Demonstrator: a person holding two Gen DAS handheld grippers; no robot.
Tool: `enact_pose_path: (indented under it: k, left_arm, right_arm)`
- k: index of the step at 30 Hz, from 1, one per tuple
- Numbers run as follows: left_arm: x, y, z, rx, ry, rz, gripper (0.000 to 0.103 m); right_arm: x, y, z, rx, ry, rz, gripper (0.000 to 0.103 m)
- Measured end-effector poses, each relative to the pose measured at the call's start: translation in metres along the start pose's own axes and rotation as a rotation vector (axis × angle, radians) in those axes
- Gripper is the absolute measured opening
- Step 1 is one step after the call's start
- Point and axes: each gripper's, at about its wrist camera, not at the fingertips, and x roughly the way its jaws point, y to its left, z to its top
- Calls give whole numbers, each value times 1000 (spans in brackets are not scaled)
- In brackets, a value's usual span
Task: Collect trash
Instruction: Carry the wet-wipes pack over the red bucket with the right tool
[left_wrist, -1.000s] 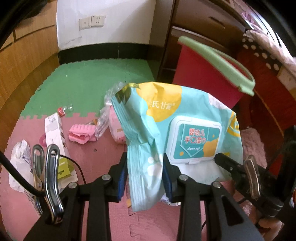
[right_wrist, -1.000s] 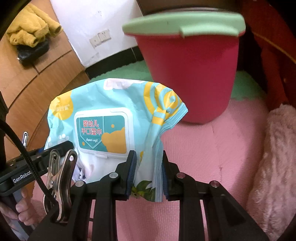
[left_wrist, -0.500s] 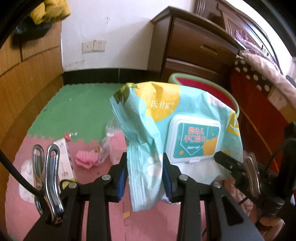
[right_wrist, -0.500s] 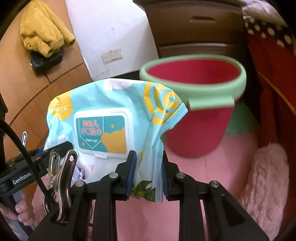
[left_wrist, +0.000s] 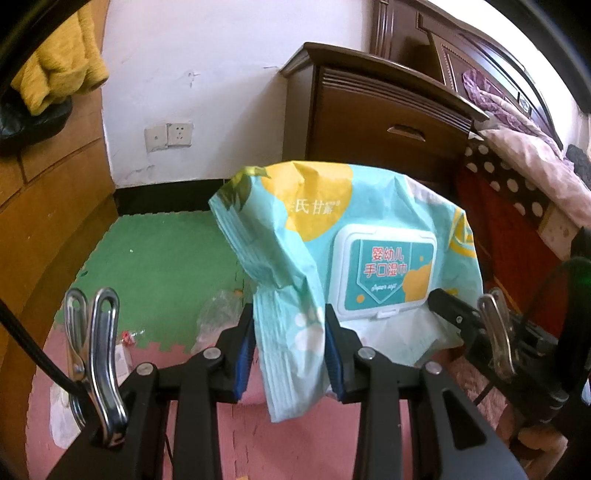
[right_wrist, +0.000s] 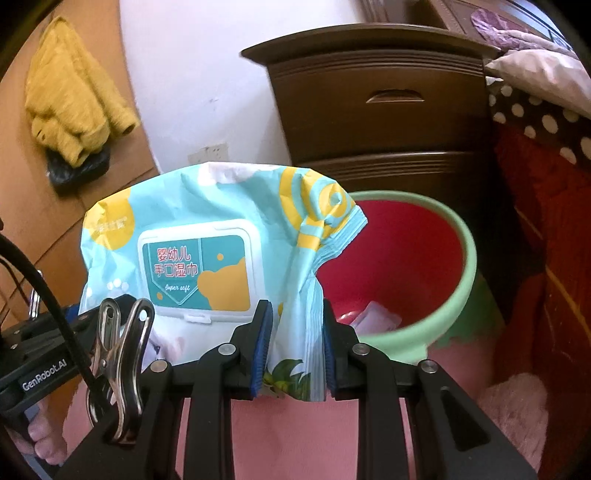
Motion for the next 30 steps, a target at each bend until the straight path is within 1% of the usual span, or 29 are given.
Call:
enact_pose_path:
  k: [2, 7, 17, 21, 24, 27, 30]
  left_arm:
    - [7, -7, 8, 7, 0, 0, 35]
    - [27, -17, 20, -5, 12, -14, 35]
    - [59, -28, 21, -2, 36, -17, 35]
    - [64, -28, 23, -11, 38, -31, 35]
    - [66, -27, 25, -23, 40, -38, 35]
    - [68, -29, 28, -27, 38, -40, 35]
    - [70, -33, 32, -26, 40, -42, 35]
  right_arm:
    - [9, 1, 10, 5, -14, -15, 26]
    - [28, -13, 27, 3, -34, -66, 26]
    - [52, -37, 25, 30, -41, -107, 26]
    - [55, -42, 26, 41, -48, -121, 26]
    - [52, -46, 25, 56, -70, -106, 26]
    - [50, -50, 22, 79, -73, -89, 26]
    - [45, -51, 25, 75, -93, -102, 31]
